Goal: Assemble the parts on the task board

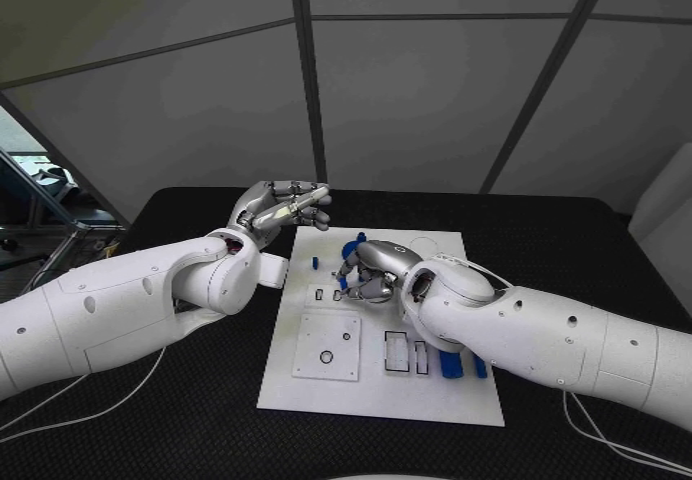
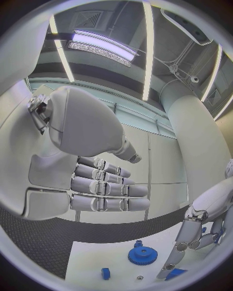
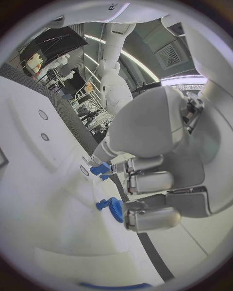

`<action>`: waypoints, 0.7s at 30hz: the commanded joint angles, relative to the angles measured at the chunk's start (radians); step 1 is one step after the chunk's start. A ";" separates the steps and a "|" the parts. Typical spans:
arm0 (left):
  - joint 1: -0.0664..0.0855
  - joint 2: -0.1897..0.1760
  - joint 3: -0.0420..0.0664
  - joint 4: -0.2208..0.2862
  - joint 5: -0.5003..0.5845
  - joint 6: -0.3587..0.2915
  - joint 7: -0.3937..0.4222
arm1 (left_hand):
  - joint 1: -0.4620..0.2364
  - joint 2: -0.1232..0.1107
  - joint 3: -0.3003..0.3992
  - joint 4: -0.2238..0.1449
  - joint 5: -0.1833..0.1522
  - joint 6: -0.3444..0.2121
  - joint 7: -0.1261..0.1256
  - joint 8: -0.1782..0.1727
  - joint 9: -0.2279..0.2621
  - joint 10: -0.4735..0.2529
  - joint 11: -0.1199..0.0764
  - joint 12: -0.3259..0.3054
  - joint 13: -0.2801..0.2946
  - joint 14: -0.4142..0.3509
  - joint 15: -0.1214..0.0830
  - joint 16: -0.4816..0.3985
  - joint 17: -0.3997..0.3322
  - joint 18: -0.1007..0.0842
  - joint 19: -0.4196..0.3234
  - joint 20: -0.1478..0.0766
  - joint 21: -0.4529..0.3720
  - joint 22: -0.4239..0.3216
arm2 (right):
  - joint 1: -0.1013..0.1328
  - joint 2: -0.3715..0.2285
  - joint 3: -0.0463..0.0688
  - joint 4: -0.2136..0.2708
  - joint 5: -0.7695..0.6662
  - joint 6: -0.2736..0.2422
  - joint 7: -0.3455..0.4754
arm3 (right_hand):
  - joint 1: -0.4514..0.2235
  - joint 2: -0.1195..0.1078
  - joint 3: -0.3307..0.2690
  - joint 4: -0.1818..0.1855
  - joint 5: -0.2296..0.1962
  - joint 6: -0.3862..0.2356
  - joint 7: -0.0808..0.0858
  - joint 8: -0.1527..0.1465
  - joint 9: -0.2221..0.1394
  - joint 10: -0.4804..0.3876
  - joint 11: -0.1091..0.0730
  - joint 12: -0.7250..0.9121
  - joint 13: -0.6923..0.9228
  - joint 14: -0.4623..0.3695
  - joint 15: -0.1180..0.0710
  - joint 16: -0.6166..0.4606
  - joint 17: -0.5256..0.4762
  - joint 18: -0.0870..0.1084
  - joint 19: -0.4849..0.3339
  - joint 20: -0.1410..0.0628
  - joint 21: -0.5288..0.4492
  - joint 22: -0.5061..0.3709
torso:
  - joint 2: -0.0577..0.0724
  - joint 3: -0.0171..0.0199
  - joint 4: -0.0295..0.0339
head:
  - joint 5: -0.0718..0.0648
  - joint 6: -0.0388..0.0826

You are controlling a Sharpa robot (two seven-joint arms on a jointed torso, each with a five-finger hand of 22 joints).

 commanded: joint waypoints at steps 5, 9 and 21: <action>0.002 0.004 0.001 -0.002 0.004 0.013 0.002 | 0.000 0.006 -0.001 -0.003 -0.004 -0.006 0.000 -0.004 0.001 0.000 0.001 -0.005 0.002 -0.001 0.004 -0.005 0.001 -0.005 -0.008 0.001 0.005 0.001 | -0.004 0.006 -0.003 -0.006 -0.052 0.021 -0.041 | -0.008 -0.002 0.005 -0.001 0.006 0.004 0.000 0.004 -0.001 0.071 -0.006 -0.001 0.224 0.102 -0.004 0.005 0.263 -0.014 0.099 -0.003 0.005 0.258 | -0.001 0.0011 -0.0019 | 0.004 0.002; 0.002 0.004 0.001 -0.003 0.004 0.013 0.003 | -0.002 0.006 -0.001 -0.003 -0.004 -0.006 0.000 -0.004 0.001 0.001 0.001 -0.005 0.002 0.000 0.005 -0.006 0.002 -0.005 -0.008 0.001 0.006 0.001 | -0.005 0.006 -0.006 -0.007 -0.053 0.030 -0.044 | -0.008 -0.002 0.005 -0.001 0.006 0.004 0.000 0.004 -0.001 0.071 -0.006 -0.001 0.224 0.102 -0.004 0.005 0.263 -0.014 0.099 -0.003 0.005 0.258 | -0.001 -0.0002 -0.0009 | 0.005 -0.001; 0.002 0.003 0.001 -0.002 0.004 0.012 0.001 | -0.002 0.005 -0.002 -0.003 -0.004 -0.006 0.000 -0.004 0.001 0.001 0.001 -0.005 0.002 0.000 0.005 -0.006 0.002 -0.005 -0.009 0.001 0.006 0.001 | -0.005 0.008 -0.019 -0.009 -0.053 0.056 -0.040 | -0.014 -0.007 0.003 0.000 0.007 0.003 0.001 0.003 -0.001 0.071 -0.005 -0.002 0.223 0.102 -0.004 0.005 0.263 -0.014 0.098 -0.003 0.004 0.258 | 0.000 0.0001 -0.0009 | 0.004 -0.005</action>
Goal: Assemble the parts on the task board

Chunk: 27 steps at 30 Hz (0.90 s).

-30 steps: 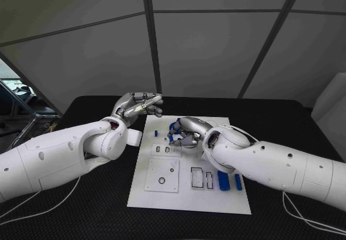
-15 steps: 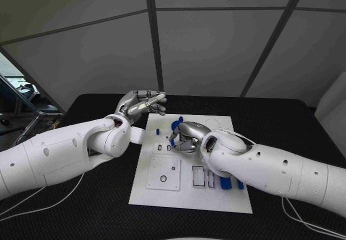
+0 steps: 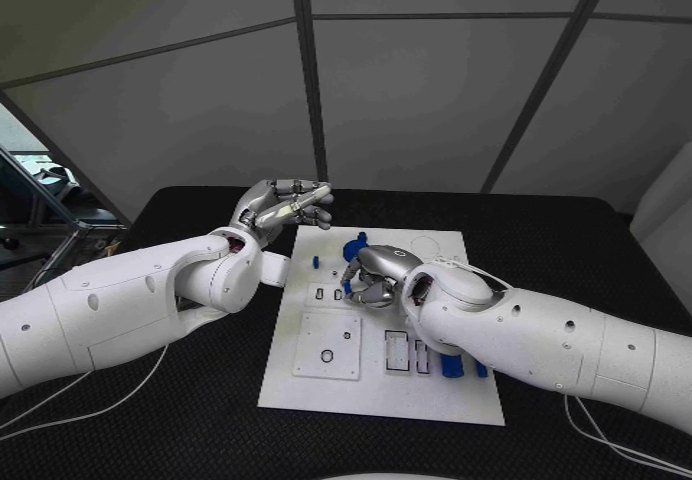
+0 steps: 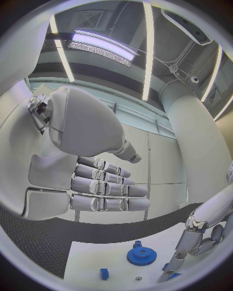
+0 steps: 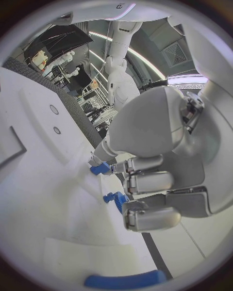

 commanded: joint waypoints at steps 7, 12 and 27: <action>0.002 0.000 0.001 0.001 0.003 0.010 0.002 | -0.003 0.005 -0.002 -0.003 -0.004 -0.006 0.000 -0.004 0.001 0.000 0.001 -0.006 0.002 0.000 0.005 -0.007 0.001 -0.005 -0.009 0.001 0.006 0.002 | -0.002 0.005 -0.014 -0.004 -0.009 0.027 0.005 | -0.011 -0.003 0.003 0.001 0.006 0.008 0.002 0.002 0.001 0.072 -0.005 -0.001 0.224 0.102 -0.004 0.005 0.263 -0.014 0.098 -0.003 0.004 0.258 | 0.001 0.0002 0.0012 | 0.002 -0.003; 0.002 -0.001 0.001 0.001 0.003 0.010 0.001 | -0.003 0.005 -0.002 -0.003 -0.004 -0.006 0.000 -0.004 0.001 0.000 0.001 -0.006 0.002 0.000 0.005 -0.007 0.001 -0.005 -0.009 0.001 0.006 0.002 | -0.002 0.006 -0.015 -0.006 -0.010 0.037 0.005 | -0.011 -0.003 0.003 0.001 0.006 0.008 0.002 0.002 0.001 0.072 -0.005 -0.001 0.224 0.102 -0.004 0.005 0.263 -0.014 0.098 -0.003 0.004 0.258 | 0.001 -0.0001 0.0004 | 0.003 -0.005; 0.002 -0.002 0.001 -0.003 0.003 0.009 0.000 | -0.003 0.005 -0.002 -0.003 -0.004 -0.006 0.000 -0.004 0.001 0.000 0.001 -0.006 0.002 0.000 0.005 -0.007 0.001 -0.005 -0.009 0.001 0.006 0.002 | -0.002 0.001 -0.016 -0.003 -0.046 0.042 -0.006 | -0.014 -0.005 0.003 0.002 0.006 0.007 0.003 0.001 0.001 0.072 -0.005 0.000 0.225 0.102 -0.003 0.005 0.263 -0.014 0.098 -0.003 0.004 0.258 | 0.000 0.0000 0.0009 | 0.003 -0.009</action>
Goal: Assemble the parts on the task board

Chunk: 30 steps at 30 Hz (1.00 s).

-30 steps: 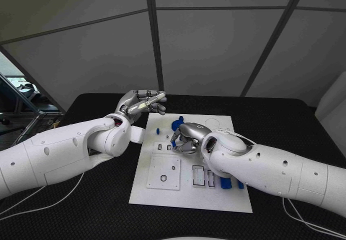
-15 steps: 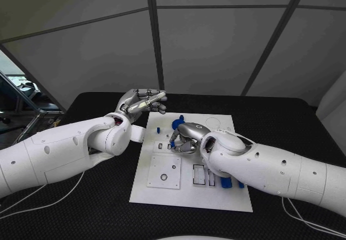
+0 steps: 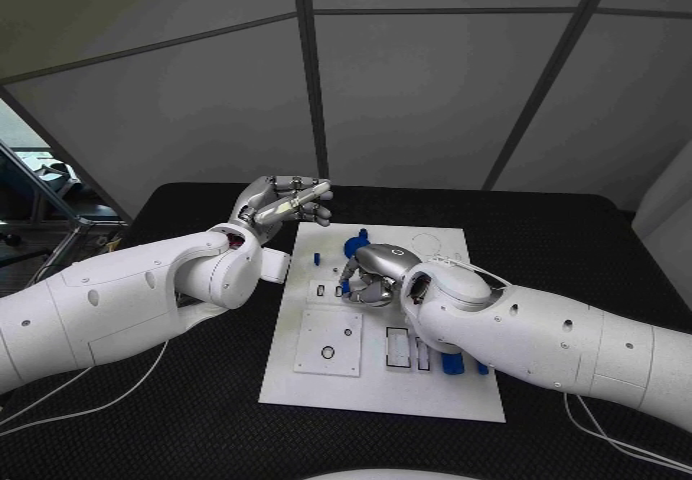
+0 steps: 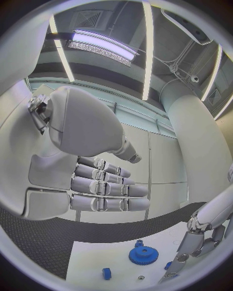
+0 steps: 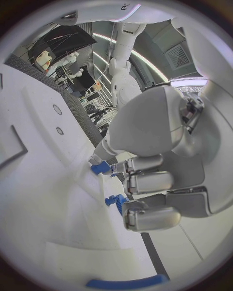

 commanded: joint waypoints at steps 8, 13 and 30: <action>0.002 -0.001 0.001 0.000 0.002 0.009 0.002 | -0.003 0.005 -0.002 -0.003 -0.004 -0.006 0.000 -0.004 0.001 0.000 0.001 -0.006 0.002 0.000 0.005 -0.007 0.002 -0.005 -0.009 0.001 0.006 0.001 | -0.004 -0.011 -0.005 0.003 -0.019 0.031 -0.012 | -0.004 0.005 0.003 0.001 0.006 0.005 0.000 0.003 0.000 0.072 -0.005 0.000 0.225 0.102 -0.003 0.005 0.263 -0.014 0.098 -0.003 0.004 0.258 | 0.000 0.0003 -0.0004 | 0.000 -0.002; 0.002 -0.001 0.001 0.000 0.002 0.009 0.002 | -0.003 0.005 -0.002 -0.003 -0.004 -0.006 0.000 -0.004 0.001 0.000 0.001 -0.006 0.002 0.000 0.005 -0.007 0.002 -0.005 -0.009 0.001 0.006 0.001 | -0.004 -0.014 -0.005 0.003 -0.018 0.040 -0.010 | -0.004 0.005 0.003 0.001 0.006 0.005 0.000 0.003 0.000 0.073 -0.005 0.000 0.225 0.102 -0.003 0.005 0.263 -0.014 0.098 -0.003 0.004 0.258 | 0.001 -0.0003 -0.0002 | -0.001 -0.001; 0.002 -0.002 0.001 0.000 0.002 0.009 0.002 | -0.003 0.005 -0.002 -0.003 -0.004 -0.006 0.000 -0.004 0.001 0.000 0.001 -0.006 0.002 0.000 0.005 -0.007 0.002 -0.005 -0.009 0.001 0.006 0.001 | -0.004 -0.015 -0.005 0.002 -0.017 0.050 -0.011 | -0.012 -0.004 0.001 0.002 0.003 -0.001 0.002 -0.001 -0.001 0.069 -0.003 -0.004 0.221 0.102 -0.002 0.005 0.263 -0.014 0.098 -0.002 0.004 0.258 | 0.001 -0.0002 0.0004 | -0.001 -0.003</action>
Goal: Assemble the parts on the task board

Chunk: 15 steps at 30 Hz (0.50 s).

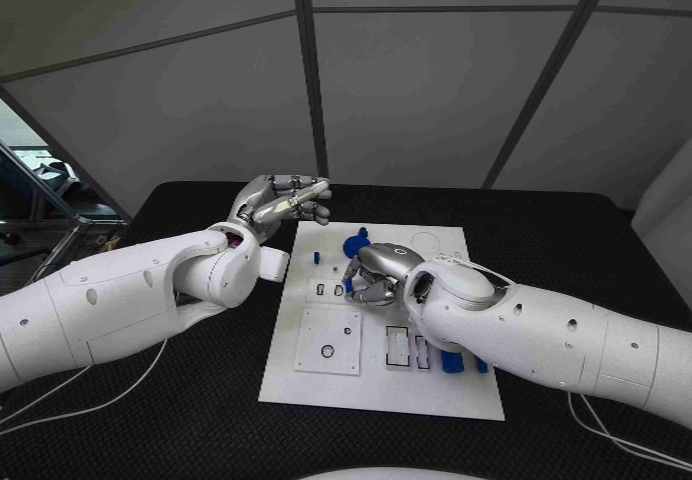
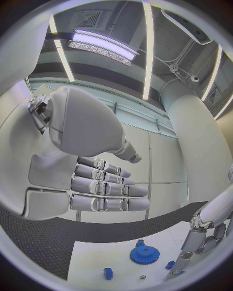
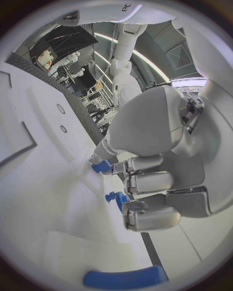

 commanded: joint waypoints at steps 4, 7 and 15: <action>0.002 0.000 0.001 0.001 0.002 0.009 0.003 | -0.003 0.005 -0.002 -0.003 -0.004 -0.006 0.000 -0.004 0.001 0.000 0.001 -0.006 0.002 0.000 0.005 -0.007 0.001 -0.005 -0.009 0.001 0.006 0.001 | -0.004 -0.001 -0.005 -0.005 -0.007 0.047 -0.014 | -0.015 -0.007 0.000 0.001 -0.004 -0.002 0.004 -0.004 -0.002 0.065 -0.001 -0.008 0.217 0.102 0.000 0.005 0.263 -0.014 0.098 -0.001 0.004 0.258 | 0.000 0.0000 -0.0003 | 0.000 -0.001; 0.002 0.000 0.001 0.001 0.002 0.009 0.003 | -0.003 0.005 -0.002 -0.003 -0.004 -0.006 0.000 -0.004 0.001 0.000 0.001 -0.006 0.002 0.000 0.005 -0.007 0.001 -0.005 -0.009 0.001 0.006 0.001 | -0.004 -0.002 -0.005 -0.006 -0.007 0.050 -0.016 | -0.020 -0.013 -0.001 0.003 -0.006 -0.016 0.009 -0.012 -0.004 0.059 0.004 -0.015 0.209 0.102 0.003 0.005 0.263 -0.013 0.098 0.001 0.004 0.257 | 0.000 0.0000 -0.0003 | 0.000 -0.001; 0.002 0.000 0.001 0.001 0.002 0.009 0.002 | -0.003 0.006 0.000 -0.005 -0.004 -0.007 0.001 -0.005 0.001 0.000 0.001 -0.007 0.001 0.000 0.004 -0.009 0.003 -0.005 -0.010 0.001 0.007 0.002 | -0.004 -0.001 -0.005 -0.005 -0.007 0.042 -0.015 | -0.036 -0.035 -0.008 0.006 -0.009 -0.068 0.028 -0.039 -0.009 0.035 0.020 -0.040 0.183 0.102 0.017 0.005 0.263 -0.013 0.096 0.013 0.003 0.255 | 0.000 0.0005 0.0003 | -0.001 0.000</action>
